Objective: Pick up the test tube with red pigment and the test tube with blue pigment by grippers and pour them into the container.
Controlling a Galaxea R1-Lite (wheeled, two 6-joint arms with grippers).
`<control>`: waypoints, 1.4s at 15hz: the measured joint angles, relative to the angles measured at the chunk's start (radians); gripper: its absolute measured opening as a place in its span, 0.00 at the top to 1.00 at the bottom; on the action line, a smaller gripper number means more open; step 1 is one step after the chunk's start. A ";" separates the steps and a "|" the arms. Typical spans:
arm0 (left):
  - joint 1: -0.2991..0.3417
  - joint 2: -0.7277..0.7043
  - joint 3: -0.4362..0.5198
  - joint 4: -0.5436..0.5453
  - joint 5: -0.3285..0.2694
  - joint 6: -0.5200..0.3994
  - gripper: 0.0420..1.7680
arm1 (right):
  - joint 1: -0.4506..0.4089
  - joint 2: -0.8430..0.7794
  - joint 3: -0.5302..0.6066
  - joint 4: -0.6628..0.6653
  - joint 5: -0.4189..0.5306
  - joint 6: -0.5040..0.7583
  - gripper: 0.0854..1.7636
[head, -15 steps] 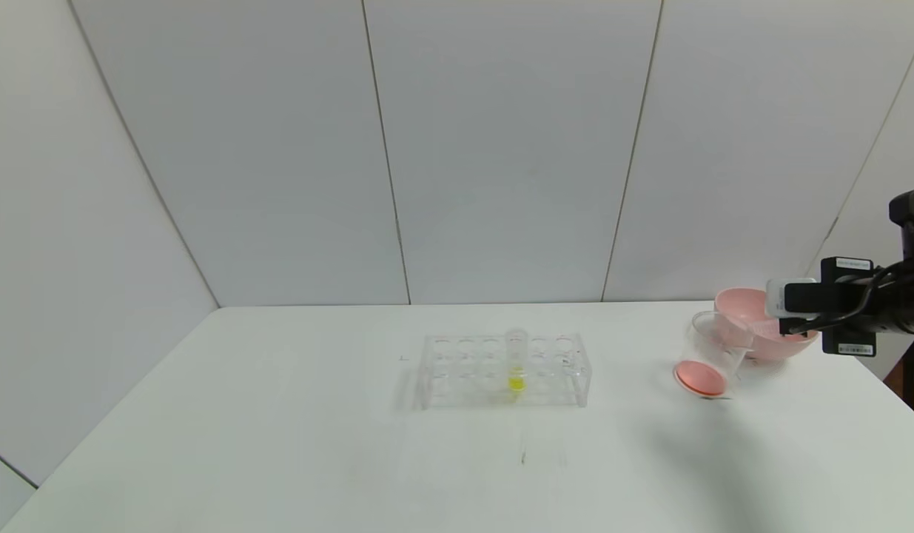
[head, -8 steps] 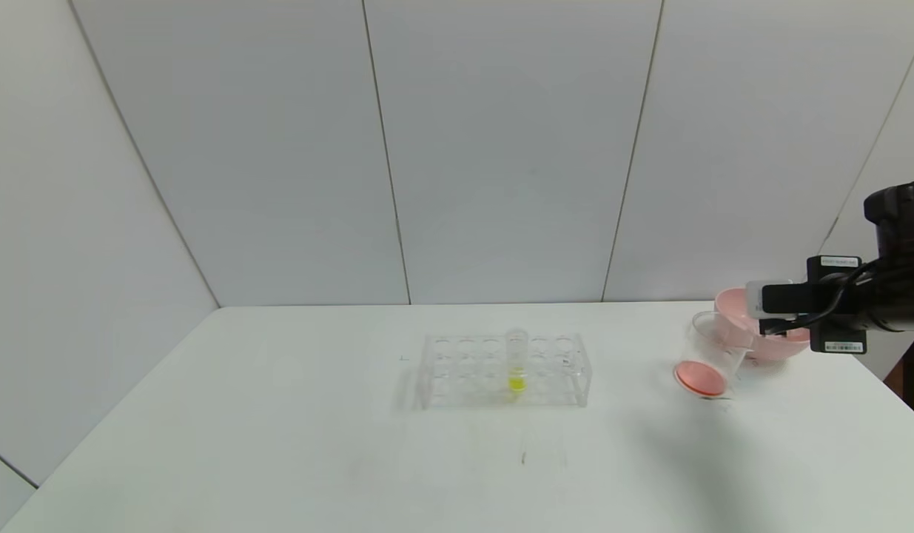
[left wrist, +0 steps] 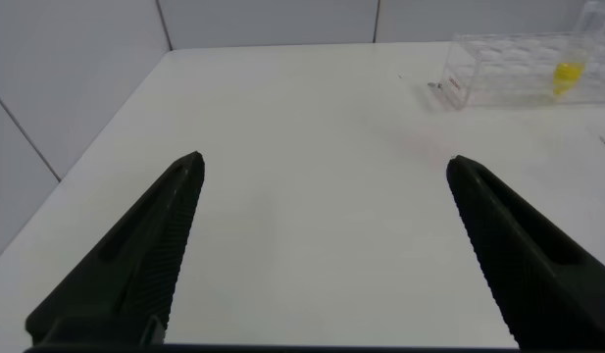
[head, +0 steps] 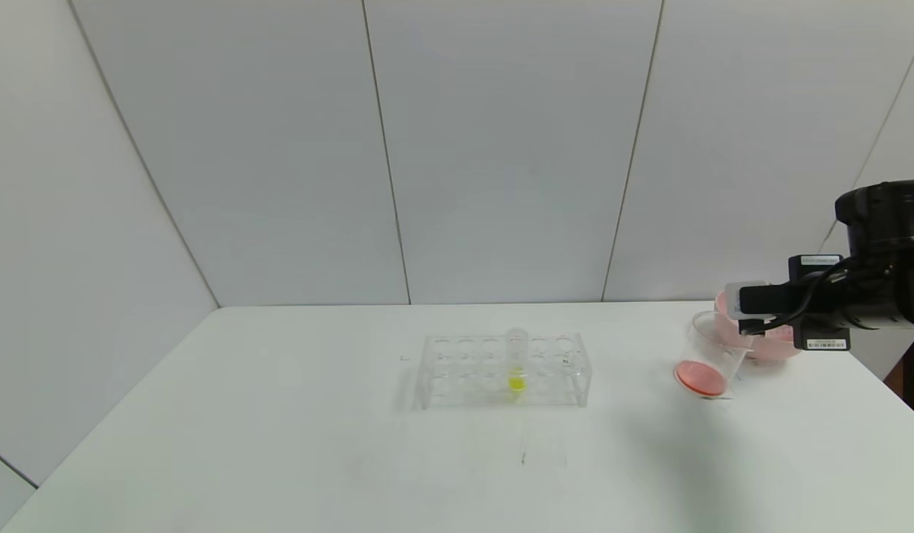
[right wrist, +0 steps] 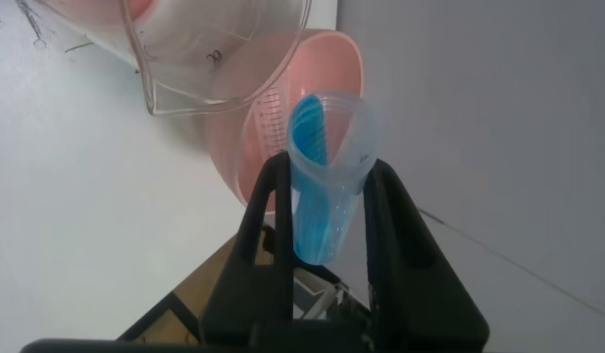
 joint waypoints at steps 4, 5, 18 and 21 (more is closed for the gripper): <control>0.000 0.000 0.000 0.000 0.000 0.000 0.00 | 0.030 0.005 -0.007 0.006 -0.062 -0.005 0.76; 0.000 0.000 0.000 0.000 0.000 0.000 0.00 | 0.040 0.006 -0.008 0.010 -0.079 -0.007 0.76; 0.000 0.000 0.000 0.000 0.000 0.000 0.00 | 0.096 0.019 -0.067 0.159 -0.168 0.014 0.76; 0.000 0.000 0.000 0.000 0.000 0.000 0.00 | 0.099 0.023 -0.067 0.160 -0.168 0.016 0.76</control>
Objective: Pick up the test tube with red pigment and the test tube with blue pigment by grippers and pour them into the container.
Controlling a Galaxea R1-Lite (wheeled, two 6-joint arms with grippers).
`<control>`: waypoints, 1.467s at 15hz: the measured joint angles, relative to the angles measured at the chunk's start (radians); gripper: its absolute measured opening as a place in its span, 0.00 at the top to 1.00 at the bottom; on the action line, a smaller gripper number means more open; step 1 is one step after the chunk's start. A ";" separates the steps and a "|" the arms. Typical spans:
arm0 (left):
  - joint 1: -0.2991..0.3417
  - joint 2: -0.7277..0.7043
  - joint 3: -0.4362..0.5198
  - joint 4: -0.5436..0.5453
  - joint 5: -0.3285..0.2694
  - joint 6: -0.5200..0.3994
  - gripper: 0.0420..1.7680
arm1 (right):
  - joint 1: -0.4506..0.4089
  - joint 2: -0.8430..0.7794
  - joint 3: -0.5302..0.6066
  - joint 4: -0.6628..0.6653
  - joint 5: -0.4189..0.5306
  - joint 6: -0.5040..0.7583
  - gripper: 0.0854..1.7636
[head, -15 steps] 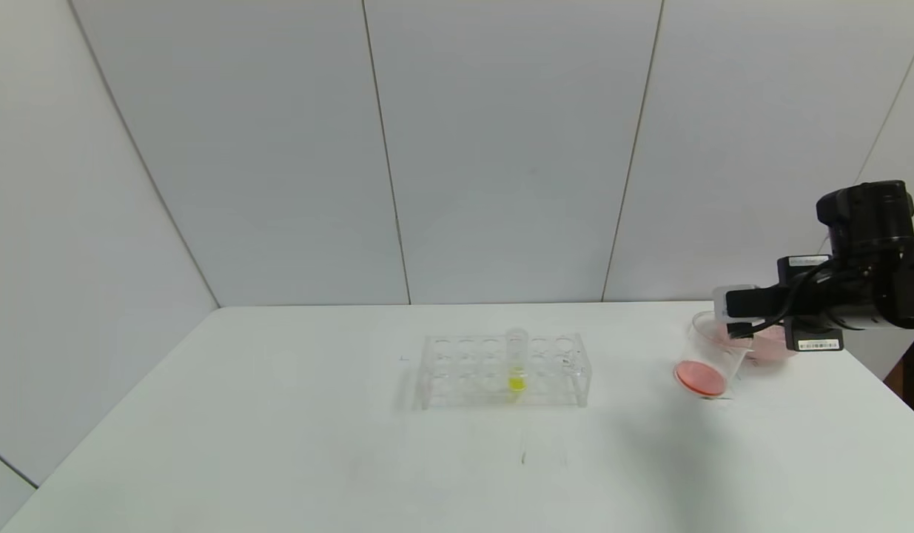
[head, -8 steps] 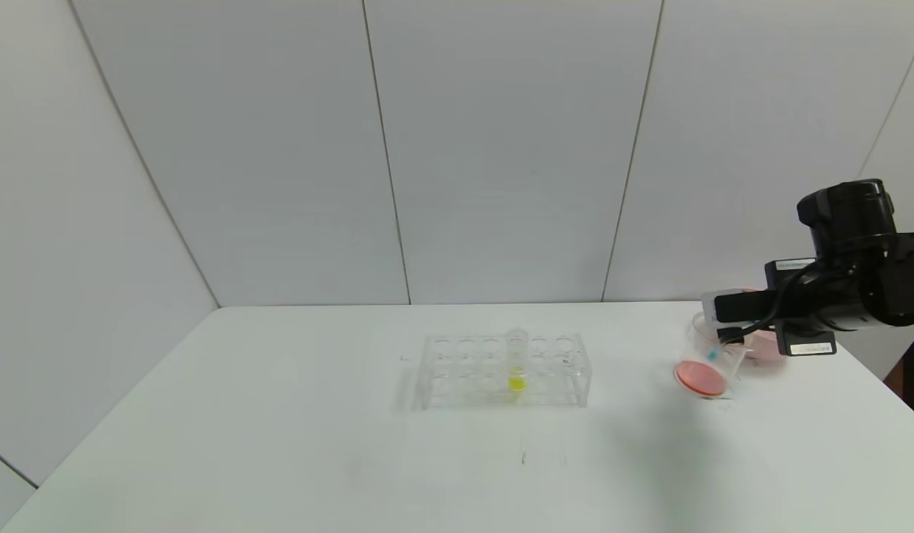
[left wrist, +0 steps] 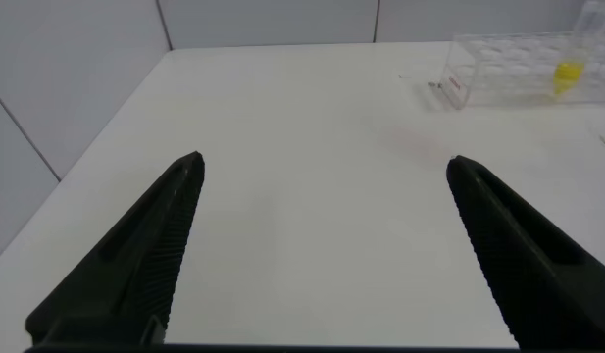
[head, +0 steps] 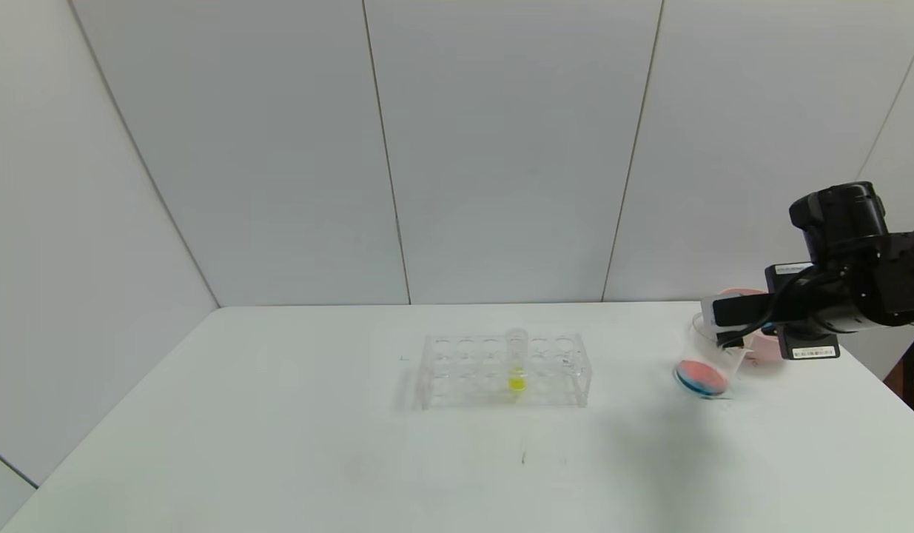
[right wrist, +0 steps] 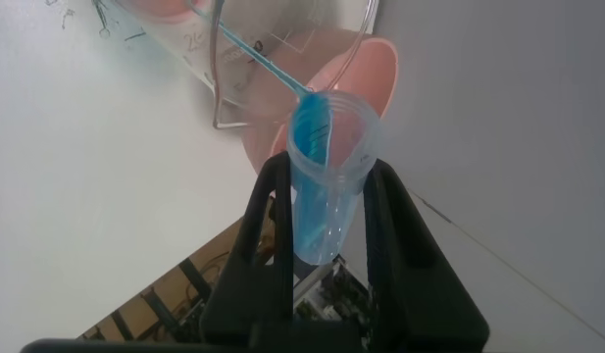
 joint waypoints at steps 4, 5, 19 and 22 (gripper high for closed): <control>0.000 0.000 0.000 0.000 0.000 0.000 0.00 | 0.008 0.007 0.000 0.001 -0.009 0.002 0.76; 0.000 0.000 0.000 0.001 0.000 0.000 0.00 | 0.010 0.008 0.000 0.001 -0.031 0.001 0.76; 0.000 0.000 0.000 0.000 0.000 0.000 0.00 | 0.039 0.005 -0.024 0.063 -0.053 0.022 0.76; 0.000 0.000 0.000 0.000 0.000 0.000 0.00 | 0.040 0.007 -0.050 0.106 -0.054 0.038 0.76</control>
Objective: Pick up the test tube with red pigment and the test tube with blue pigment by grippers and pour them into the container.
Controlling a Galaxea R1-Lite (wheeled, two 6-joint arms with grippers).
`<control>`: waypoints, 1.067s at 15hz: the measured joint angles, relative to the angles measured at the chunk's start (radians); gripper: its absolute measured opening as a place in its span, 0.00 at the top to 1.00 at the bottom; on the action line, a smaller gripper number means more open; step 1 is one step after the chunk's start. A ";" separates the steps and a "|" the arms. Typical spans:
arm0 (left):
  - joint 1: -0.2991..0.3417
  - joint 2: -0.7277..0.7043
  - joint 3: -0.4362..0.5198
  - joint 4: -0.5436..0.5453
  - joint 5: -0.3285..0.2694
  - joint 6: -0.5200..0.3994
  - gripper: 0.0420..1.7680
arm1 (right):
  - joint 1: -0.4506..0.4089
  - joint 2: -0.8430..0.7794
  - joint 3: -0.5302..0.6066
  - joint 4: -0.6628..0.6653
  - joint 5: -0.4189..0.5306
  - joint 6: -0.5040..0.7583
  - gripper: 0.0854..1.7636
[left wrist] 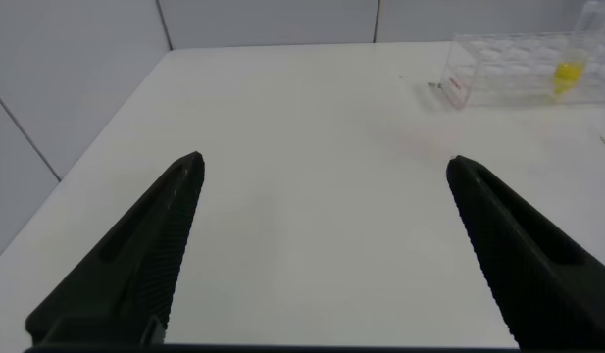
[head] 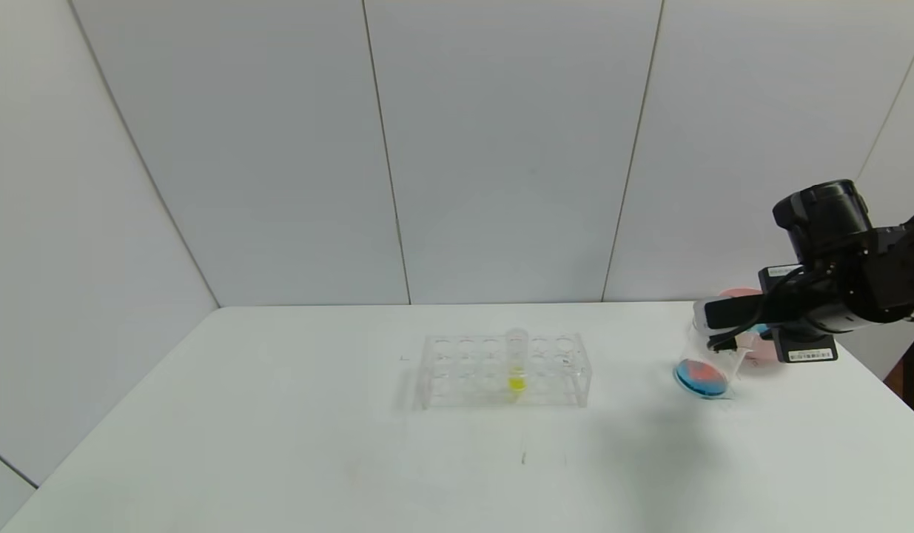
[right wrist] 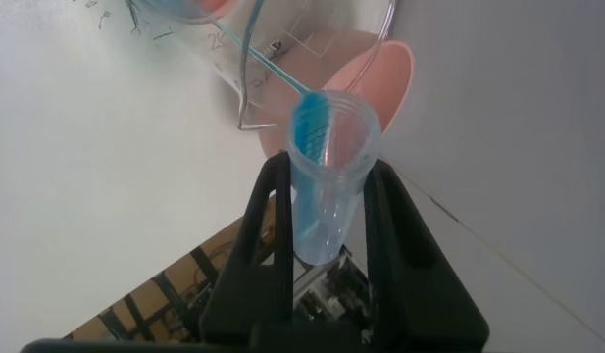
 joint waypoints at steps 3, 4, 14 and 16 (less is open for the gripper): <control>0.000 0.000 0.000 0.000 0.000 0.000 0.00 | 0.000 0.006 -0.011 0.001 0.000 0.005 0.76; 0.000 0.000 0.000 0.000 0.000 0.000 0.00 | 0.000 0.009 -0.015 0.004 0.000 0.005 0.76; 0.000 0.000 0.000 0.000 0.000 0.000 0.00 | 0.014 0.059 -0.210 0.281 -0.024 0.104 0.76; 0.000 0.000 0.000 0.000 0.000 0.000 0.00 | 0.016 0.070 -0.232 0.286 -0.025 0.105 0.76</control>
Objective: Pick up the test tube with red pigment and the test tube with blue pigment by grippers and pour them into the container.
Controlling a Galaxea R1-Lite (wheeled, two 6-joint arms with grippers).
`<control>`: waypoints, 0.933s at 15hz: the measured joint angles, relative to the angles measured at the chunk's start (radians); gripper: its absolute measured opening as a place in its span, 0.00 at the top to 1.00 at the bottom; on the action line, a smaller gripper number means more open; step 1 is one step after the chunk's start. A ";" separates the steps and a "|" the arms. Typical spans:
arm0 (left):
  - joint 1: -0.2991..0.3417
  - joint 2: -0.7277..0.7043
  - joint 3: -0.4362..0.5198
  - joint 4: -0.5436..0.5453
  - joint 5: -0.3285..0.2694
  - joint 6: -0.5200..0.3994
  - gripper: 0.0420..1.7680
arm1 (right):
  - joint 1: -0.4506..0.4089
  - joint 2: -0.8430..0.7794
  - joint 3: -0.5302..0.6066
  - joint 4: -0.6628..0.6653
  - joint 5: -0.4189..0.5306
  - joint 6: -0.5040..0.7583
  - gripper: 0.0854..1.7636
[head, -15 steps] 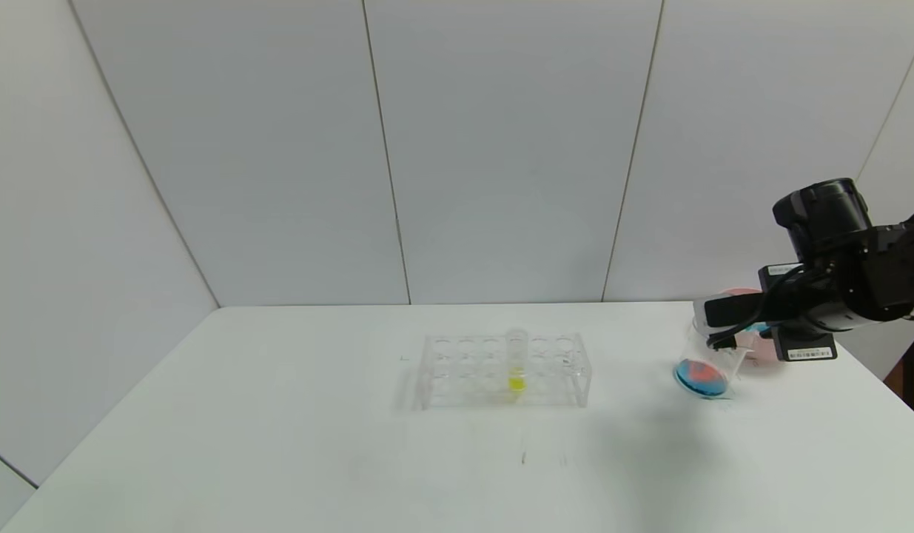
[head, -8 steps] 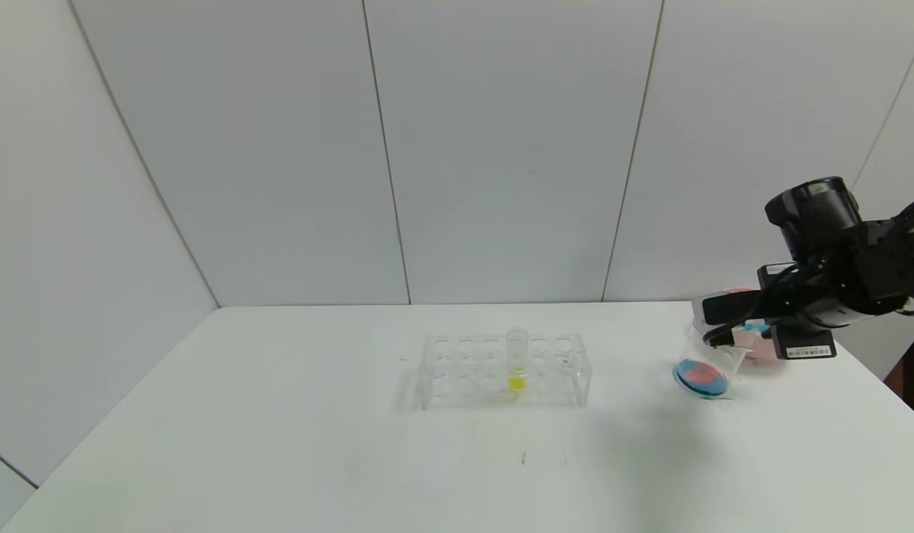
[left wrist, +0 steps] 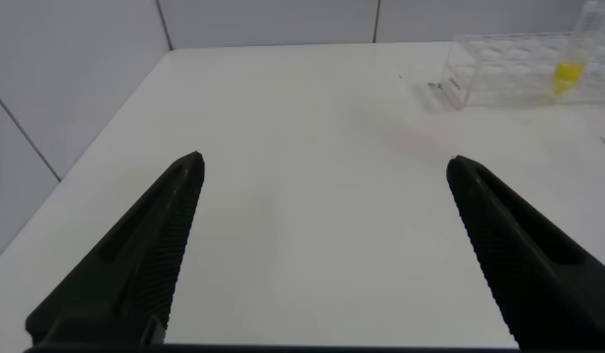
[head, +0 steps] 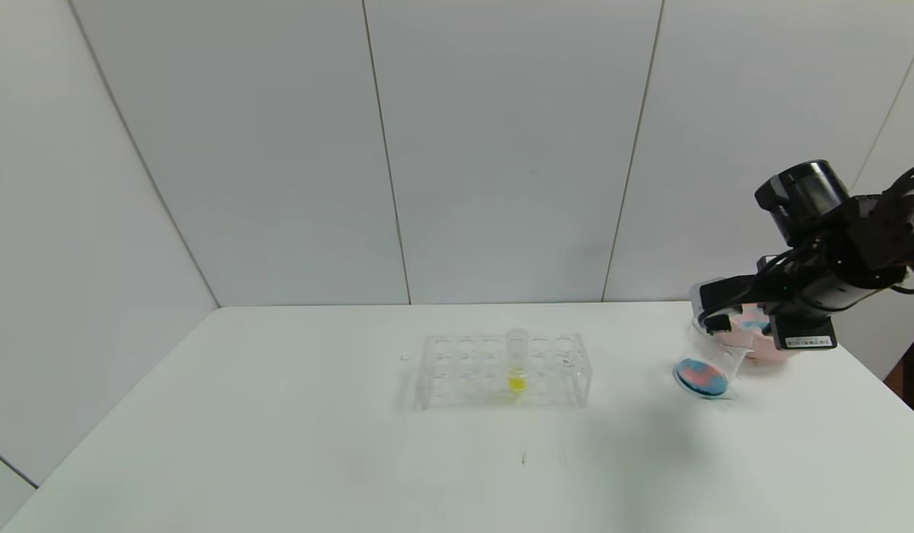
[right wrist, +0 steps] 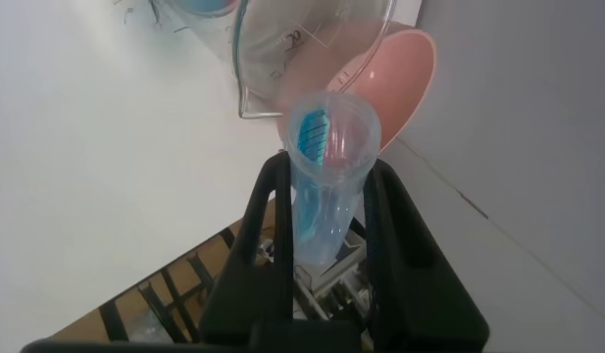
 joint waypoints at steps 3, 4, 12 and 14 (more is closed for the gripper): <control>0.000 0.000 0.000 0.000 0.000 0.000 0.00 | 0.007 0.016 -0.019 0.000 -0.057 -0.002 0.76; 0.000 0.000 0.000 0.000 0.000 0.000 0.00 | 0.014 0.022 -0.025 0.001 -0.096 -0.003 0.76; 0.000 0.000 0.000 0.000 0.000 0.000 0.00 | 0.054 0.065 -0.082 0.033 -0.198 -0.009 0.76; 0.000 0.000 0.000 0.000 0.000 0.000 0.00 | 0.060 0.071 -0.092 0.043 -0.212 -0.009 0.76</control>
